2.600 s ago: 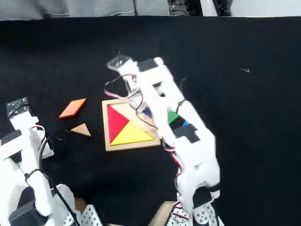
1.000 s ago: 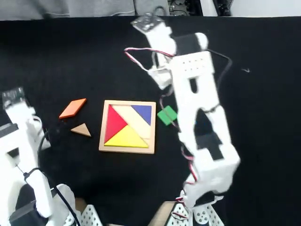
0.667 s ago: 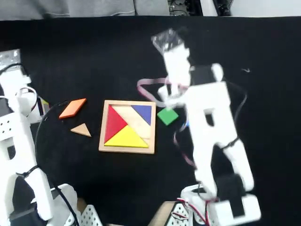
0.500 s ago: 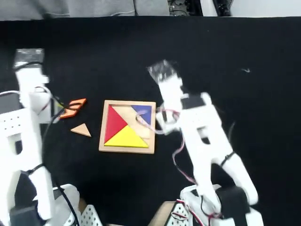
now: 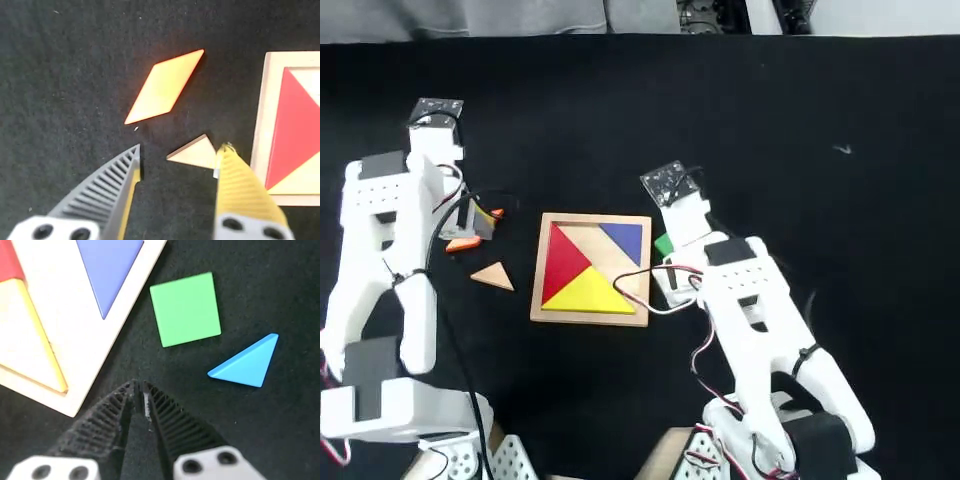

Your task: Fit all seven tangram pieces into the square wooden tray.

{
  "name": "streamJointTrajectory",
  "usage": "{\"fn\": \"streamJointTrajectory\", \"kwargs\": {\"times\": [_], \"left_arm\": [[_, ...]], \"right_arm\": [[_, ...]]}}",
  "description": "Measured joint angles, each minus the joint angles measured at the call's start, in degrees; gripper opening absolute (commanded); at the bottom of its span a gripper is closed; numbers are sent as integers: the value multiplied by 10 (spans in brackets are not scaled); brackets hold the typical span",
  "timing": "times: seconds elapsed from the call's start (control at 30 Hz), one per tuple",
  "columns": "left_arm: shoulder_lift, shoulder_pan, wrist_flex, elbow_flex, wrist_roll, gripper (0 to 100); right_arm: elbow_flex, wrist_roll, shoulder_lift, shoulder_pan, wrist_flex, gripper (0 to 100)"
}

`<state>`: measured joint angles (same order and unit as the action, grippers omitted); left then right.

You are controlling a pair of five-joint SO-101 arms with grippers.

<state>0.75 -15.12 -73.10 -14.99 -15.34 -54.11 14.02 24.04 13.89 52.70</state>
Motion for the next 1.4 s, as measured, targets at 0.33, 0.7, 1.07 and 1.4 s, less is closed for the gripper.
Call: {"fn": "streamJointTrajectory", "kwargs": {"times": [0.33,0.7,1.07,1.4], "left_arm": [[-104,49,105,1,-20,248],[-191,26,106,48,-56,248],[-208,15,106,75,-84,249],[-298,10,69,161,-91,247]], "right_arm": [[-4,0,0,0,-3,11],[-6,0,0,0,-3,11],[-6,0,0,0,-3,11],[-19,0,0,0,-24,11]]}}
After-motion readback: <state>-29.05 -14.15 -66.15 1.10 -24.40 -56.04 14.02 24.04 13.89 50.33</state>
